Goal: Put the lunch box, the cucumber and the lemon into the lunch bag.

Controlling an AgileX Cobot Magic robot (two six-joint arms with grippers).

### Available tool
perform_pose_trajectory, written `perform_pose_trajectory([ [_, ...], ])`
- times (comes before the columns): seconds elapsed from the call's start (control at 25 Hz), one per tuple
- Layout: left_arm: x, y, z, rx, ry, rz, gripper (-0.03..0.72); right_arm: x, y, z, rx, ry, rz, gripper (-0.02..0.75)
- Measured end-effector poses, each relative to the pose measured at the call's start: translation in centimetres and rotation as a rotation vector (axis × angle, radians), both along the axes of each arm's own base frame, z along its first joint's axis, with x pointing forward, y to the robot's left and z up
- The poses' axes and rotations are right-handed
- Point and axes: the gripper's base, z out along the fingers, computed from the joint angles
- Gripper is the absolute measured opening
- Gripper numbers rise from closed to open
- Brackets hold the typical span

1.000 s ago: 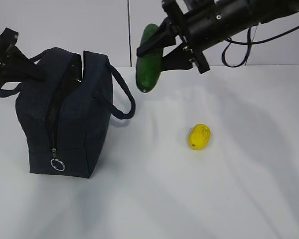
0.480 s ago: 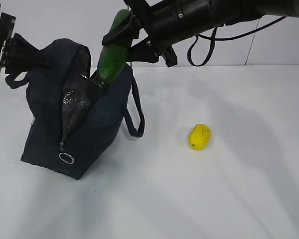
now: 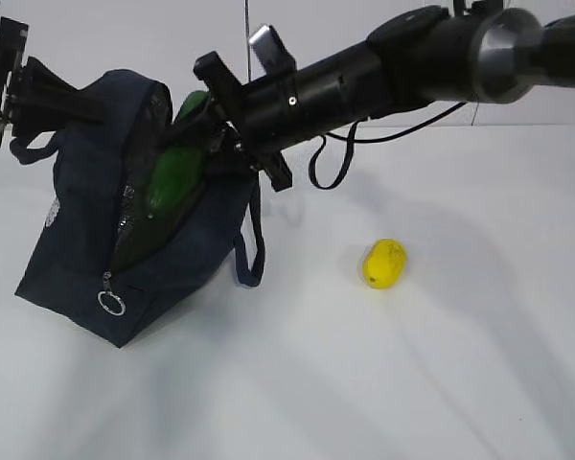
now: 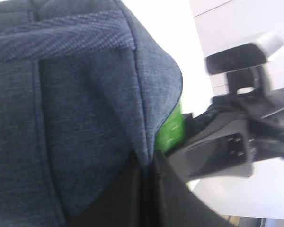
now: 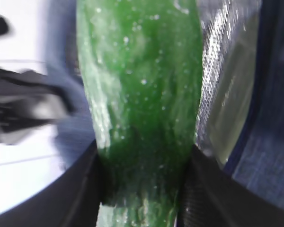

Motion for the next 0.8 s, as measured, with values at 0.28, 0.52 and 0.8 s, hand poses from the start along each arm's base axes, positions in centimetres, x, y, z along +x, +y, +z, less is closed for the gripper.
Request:
perform_pose_trajectory([
  [0.28,0.0,0.0,0.0,0.000,-0.002,0.000,-0.008,0.0,1.2,-2.4,0.013,0.065,0.027,0.340],
  [0.52,0.0,0.0,0.0,-0.001,-0.003,0.000,-0.008,0.5,1.5,-2.0,0.031,0.030,0.031,0.375],
  [0.8,0.0,0.0,0.0,-0.001,-0.004,-0.001,-0.008,1.0,1.7,-1.6,0.037,-0.001,0.023,0.563],
])
